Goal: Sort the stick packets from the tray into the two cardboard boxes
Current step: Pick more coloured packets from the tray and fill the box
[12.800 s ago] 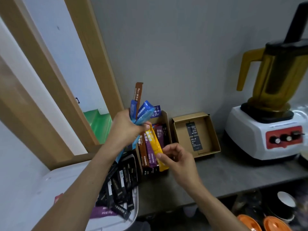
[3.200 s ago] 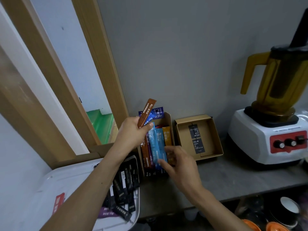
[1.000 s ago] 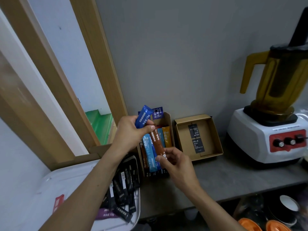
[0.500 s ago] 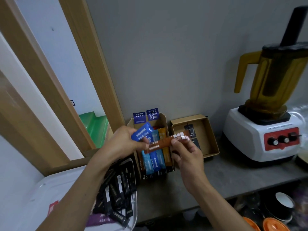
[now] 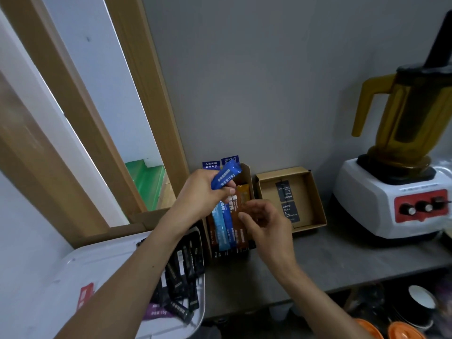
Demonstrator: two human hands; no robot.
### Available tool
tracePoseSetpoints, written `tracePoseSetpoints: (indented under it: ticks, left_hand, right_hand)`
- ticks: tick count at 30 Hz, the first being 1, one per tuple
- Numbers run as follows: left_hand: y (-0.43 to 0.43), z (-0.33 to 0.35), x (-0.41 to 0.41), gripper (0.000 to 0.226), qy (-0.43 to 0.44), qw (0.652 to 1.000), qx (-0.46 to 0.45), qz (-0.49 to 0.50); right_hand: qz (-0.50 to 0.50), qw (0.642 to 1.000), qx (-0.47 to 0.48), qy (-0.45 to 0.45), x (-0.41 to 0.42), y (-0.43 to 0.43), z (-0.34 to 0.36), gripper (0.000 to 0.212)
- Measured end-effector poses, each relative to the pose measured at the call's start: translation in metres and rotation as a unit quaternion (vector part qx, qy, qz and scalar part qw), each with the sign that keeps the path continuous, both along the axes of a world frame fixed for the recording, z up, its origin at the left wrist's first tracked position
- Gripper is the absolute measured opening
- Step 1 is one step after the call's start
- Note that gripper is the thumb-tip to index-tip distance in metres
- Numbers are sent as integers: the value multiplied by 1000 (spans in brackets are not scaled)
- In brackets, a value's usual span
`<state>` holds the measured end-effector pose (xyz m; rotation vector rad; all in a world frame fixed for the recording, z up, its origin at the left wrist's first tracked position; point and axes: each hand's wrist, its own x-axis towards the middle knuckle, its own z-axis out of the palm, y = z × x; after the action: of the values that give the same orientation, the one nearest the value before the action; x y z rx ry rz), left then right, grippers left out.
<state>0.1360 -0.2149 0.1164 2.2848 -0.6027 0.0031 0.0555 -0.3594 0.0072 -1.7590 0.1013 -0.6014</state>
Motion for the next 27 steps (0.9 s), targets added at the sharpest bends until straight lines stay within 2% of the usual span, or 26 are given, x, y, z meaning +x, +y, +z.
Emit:
tracePoseSetpoints:
  ticks: [2,5,8,15,20,24,27]
  left_hand:
    - [-8,-4,6,4,-4,1000,20,16]
    - [-24,-12,18,4,-5,999,39,21]
    - [-37,-18,27,2,18,998,57,21]
    - [-41,-29,38,5,24,996,75,30]
    - [-40,-33,34,14,0,999,34,38]
    - [-33,-33,33,16,12,999,-7,32]
    - [-29,-29,29,27,22,998,-51,37]
  right_hand:
    - [-46,983,-166,-58,-4,-4,-12,19]
    - [0,928,-369,-60,-12,6,-24,19]
    - [19,882,-470,-20,-11,21,-34,26]
    - [-7,863,-497,84,-5,29,-33,41]
    - [-3,881,-464,94,-2,26,-35,42]
    - [-3,893,-441,93,1,24,-34,39]
    - [8,898,-432,86,1,22,-34,38]
